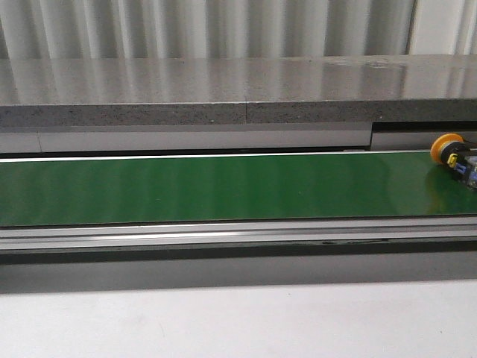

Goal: Move button from right to left
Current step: 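Open the right gripper to release the button on the belt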

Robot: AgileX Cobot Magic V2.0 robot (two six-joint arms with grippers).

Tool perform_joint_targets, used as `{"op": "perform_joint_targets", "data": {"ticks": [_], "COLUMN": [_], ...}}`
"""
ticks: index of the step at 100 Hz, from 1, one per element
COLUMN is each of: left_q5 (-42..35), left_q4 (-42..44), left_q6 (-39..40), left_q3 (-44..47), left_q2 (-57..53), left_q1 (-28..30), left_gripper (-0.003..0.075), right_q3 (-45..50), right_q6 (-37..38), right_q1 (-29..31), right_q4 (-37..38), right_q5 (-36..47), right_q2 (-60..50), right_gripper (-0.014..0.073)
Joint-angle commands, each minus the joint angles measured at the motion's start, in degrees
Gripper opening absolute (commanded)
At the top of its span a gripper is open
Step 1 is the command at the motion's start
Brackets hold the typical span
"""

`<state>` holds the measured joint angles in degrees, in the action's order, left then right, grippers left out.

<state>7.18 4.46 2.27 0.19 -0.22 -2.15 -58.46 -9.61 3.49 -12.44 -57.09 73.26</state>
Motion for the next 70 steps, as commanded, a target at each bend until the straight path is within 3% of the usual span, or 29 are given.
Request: {"op": "perform_joint_targets", "data": {"ticks": [1, 70], "left_q5": [-4.42, -4.42], "left_q4": [-0.28, -0.28], "left_q6": [0.43, 0.43], "left_q3": [2.24, 2.24], "left_q2": [-1.81, -1.81], "left_q1": [0.0, 0.0], "left_gripper": [-0.002, -0.002], "right_q3": [0.66, 23.16], "right_q6": [-0.76, -0.99], "right_q1": [-0.37, -0.51], "right_q4": [0.72, 3.96], "right_q5": [3.66, 19.18], "right_q2": [-4.26, -39.98], "right_gripper": [-0.0066, -0.0066]}}
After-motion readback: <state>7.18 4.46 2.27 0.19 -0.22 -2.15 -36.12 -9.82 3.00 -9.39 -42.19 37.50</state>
